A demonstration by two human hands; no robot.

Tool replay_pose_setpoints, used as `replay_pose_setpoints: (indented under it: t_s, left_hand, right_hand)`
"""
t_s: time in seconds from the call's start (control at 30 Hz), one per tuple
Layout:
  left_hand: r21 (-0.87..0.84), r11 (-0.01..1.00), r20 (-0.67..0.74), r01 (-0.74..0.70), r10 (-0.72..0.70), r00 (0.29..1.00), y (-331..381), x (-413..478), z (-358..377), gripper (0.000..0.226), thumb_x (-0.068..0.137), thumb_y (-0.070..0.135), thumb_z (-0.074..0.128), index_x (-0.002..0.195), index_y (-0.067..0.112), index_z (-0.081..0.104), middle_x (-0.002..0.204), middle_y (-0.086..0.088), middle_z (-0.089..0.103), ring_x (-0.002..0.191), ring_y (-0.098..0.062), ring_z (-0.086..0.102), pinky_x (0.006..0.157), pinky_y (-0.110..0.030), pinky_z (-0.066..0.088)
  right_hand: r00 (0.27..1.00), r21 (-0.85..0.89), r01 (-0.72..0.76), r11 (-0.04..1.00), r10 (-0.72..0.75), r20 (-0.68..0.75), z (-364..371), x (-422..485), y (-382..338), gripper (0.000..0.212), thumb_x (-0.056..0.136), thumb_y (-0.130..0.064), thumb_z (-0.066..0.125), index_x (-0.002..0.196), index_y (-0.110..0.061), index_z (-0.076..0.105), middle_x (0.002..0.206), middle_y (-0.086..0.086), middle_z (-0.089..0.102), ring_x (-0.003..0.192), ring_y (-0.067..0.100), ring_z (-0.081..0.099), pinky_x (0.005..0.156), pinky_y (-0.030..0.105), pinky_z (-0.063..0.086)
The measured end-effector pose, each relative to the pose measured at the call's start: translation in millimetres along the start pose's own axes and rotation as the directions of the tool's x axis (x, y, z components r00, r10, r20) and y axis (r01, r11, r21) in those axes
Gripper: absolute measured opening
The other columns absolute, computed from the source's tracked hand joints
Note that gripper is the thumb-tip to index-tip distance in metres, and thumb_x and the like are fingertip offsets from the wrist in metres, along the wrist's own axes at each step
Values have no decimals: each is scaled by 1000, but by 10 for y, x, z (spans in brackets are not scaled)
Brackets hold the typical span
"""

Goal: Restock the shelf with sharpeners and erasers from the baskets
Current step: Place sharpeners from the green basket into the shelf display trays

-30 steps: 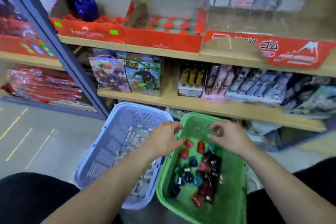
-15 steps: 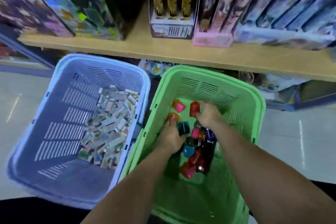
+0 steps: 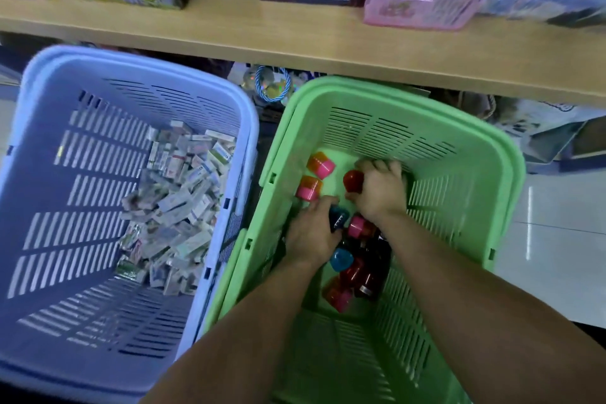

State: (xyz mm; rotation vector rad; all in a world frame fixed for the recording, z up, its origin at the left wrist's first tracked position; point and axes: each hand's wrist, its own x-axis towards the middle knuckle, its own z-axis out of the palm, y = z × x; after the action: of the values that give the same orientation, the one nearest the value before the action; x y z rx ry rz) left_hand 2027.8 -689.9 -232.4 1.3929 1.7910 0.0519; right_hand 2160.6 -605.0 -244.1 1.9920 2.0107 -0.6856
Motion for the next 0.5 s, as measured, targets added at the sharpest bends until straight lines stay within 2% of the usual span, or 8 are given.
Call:
replay_pose_setpoints:
  t_s: [0.07, 0.13, 0.2, 0.23, 0.33, 0.4, 0.43, 0.5]
  left_hand:
    - [-82, 995, -11, 56, -57, 998, -1, -16, -17, 57, 86, 23, 79, 131, 29, 44, 122, 3, 63, 105, -19, 64, 79, -28, 52]
    - [-155, 986, -9, 67, -69, 998, -14, -65, -36, 58, 85, 22, 79, 128, 30, 41, 123, 4, 58, 95, -14, 61, 70, -24, 46]
    - [-168, 985, -21, 39, -43, 999, 6, -123, -85, 57, 87, 21, 76, 132, 31, 42, 129, 6, 43, 93, -11, 52, 75, -25, 47]
    - [-169, 985, -30, 32, -37, 999, 20, -148, -115, 54, 88, 20, 75, 131, 30, 45, 130, 6, 38, 95, -11, 50, 82, -26, 49]
    - [-211, 976, -55, 44, -57, 997, 42, -194, -208, 39, 88, 13, 74, 117, 25, 50, 122, 9, 35, 101, -10, 46, 99, -25, 45]
    - [-260, 962, -52, 78, -94, 994, 29, -177, -228, 36, 87, 13, 75, 109, 25, 48, 117, 10, 37, 103, -9, 46, 104, -25, 43]
    - [-269, 959, -50, 87, -105, 993, 22, -172, -221, 35, 87, 15, 75, 108, 25, 48, 116, 10, 39, 103, -9, 47, 105, -27, 44]
    - [-237, 968, -73, 89, -109, 991, 33, -159, -201, 37, 88, 21, 76, 114, 25, 50, 122, 7, 45, 105, -11, 51, 103, -30, 47]
  right_hand:
    - [998, 176, -38, 984, 46, -43, -23, -3, -1, 55, 84, -41, 78, 131, -19, 61, 125, 11, 60, 120, 31, 46, 101, 40, 42]
    - [989, 454, -96, 886, 139, -60, -76, -45, -19, 42, 88, -34, 76, 123, -16, 62, 117, 10, 61, 110, 30, 56, 97, 39, 48]
    - [976, 632, -168, 757, 218, -1, -147, -133, -26, 31, 91, -24, 72, 117, -15, 58, 106, 5, 64, 98, 25, 63, 80, 33, 52]
    - [969, 685, -203, 700, 242, 40, -180, -202, -26, 28, 91, -19, 71, 115, -16, 57, 100, 3, 64, 93, 24, 64, 71, 28, 49]
    - [951, 735, -278, 618, 282, 123, -198, -438, -7, 30, 88, -9, 68, 112, -19, 54, 91, -2, 61, 86, 20, 61, 62, 25, 40]
    - [928, 726, -364, 584, 297, 226, -158, -594, 0, 32, 90, -11, 67, 116, -21, 51, 94, -1, 60, 81, 16, 60, 59, 25, 39]
    - [920, 709, -388, 589, 290, 262, -118, -676, 10, 33, 90, -15, 68, 118, -21, 51, 96, -1, 61, 79, 15, 60, 59, 25, 40]
    - [934, 641, -356, 680, 247, 256, 1, -800, 35, 38, 90, -21, 73, 123, -21, 55, 103, -2, 65, 82, 15, 62, 63, 25, 46]
